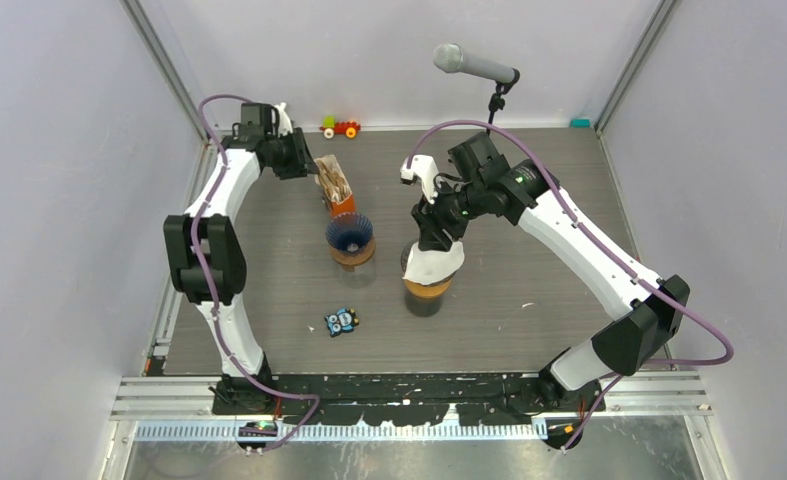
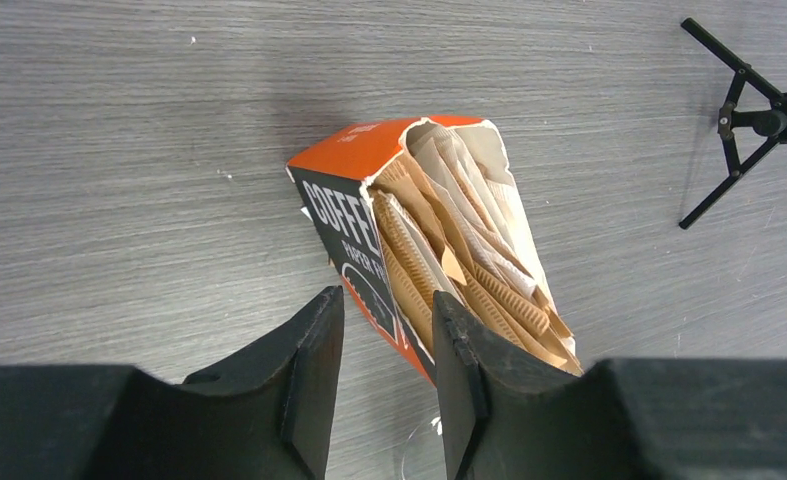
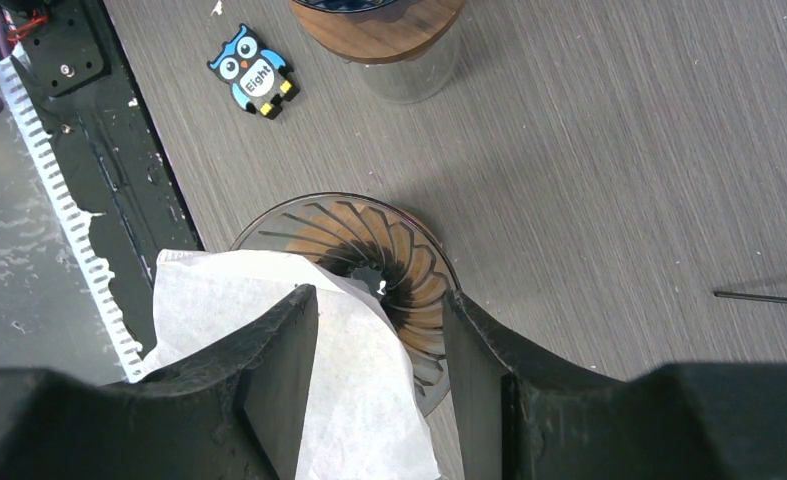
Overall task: Place the coffee filter in the dripper
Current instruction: Move the coffee filter holder to the center of the board.
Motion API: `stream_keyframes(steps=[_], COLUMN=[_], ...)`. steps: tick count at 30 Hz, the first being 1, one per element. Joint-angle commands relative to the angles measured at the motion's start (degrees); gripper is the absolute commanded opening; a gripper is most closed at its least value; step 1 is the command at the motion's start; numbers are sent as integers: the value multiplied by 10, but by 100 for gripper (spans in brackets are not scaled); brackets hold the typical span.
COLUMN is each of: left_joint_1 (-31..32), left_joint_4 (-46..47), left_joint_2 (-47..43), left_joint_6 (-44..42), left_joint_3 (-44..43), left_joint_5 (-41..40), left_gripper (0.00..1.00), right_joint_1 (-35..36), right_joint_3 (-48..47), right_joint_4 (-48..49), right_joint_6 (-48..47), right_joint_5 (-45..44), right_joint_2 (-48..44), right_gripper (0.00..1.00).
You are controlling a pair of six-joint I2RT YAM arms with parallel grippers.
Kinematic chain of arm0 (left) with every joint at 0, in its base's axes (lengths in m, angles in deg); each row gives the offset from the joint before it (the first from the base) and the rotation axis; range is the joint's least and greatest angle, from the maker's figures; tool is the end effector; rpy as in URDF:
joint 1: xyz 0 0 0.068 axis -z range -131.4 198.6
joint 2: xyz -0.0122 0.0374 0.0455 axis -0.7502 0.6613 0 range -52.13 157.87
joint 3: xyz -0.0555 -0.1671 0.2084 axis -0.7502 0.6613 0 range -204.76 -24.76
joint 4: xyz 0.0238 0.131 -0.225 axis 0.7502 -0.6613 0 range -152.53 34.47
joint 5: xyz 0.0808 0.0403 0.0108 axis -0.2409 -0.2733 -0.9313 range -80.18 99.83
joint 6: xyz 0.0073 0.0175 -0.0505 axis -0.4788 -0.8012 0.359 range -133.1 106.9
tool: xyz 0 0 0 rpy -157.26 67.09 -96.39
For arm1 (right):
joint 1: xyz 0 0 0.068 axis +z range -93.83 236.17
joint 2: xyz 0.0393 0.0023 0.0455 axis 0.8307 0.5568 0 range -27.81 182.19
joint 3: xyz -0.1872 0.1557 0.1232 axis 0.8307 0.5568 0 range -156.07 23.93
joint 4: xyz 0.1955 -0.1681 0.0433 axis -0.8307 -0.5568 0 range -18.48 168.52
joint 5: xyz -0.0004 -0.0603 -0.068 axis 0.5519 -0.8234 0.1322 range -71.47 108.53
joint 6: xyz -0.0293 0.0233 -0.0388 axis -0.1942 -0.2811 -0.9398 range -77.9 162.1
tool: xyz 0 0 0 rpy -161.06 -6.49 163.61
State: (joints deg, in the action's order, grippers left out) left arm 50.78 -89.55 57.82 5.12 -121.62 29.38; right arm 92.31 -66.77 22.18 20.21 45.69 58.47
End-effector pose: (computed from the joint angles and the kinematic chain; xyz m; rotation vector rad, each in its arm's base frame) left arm 0.4348 -0.0286 0.2858 -0.1743 2.4024 -0.5746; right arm 0.2389 0.1945 0.3725 -1.3696 2.0475 0.6934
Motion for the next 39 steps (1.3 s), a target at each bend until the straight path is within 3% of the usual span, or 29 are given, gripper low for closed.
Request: stream_keyframes(steps=[1, 21, 35, 39], left_joint_1=[5, 11, 14, 17], left_joint_4=[-3, -28, -61, -70], left_joint_2=[19, 32, 65, 74], left_joint_6=[9, -21, -37, -41], left_joint_3=[-30, -64, -97, -104], left_joint_5=[8, -12, -11, -11], left_gripper=[39, 8, 24, 24], right_joint_1=[-2, -2, -2, -2], right_joint_3=[-1, 17, 24, 24], right_joint_4=[19, 29, 34, 34], right_joint_6=[7, 6, 6, 5], right_joint_5=[6, 4, 5, 5], right_joint_2=[-6, -16, -15, -14], right_gripper=[54, 54, 54, 54])
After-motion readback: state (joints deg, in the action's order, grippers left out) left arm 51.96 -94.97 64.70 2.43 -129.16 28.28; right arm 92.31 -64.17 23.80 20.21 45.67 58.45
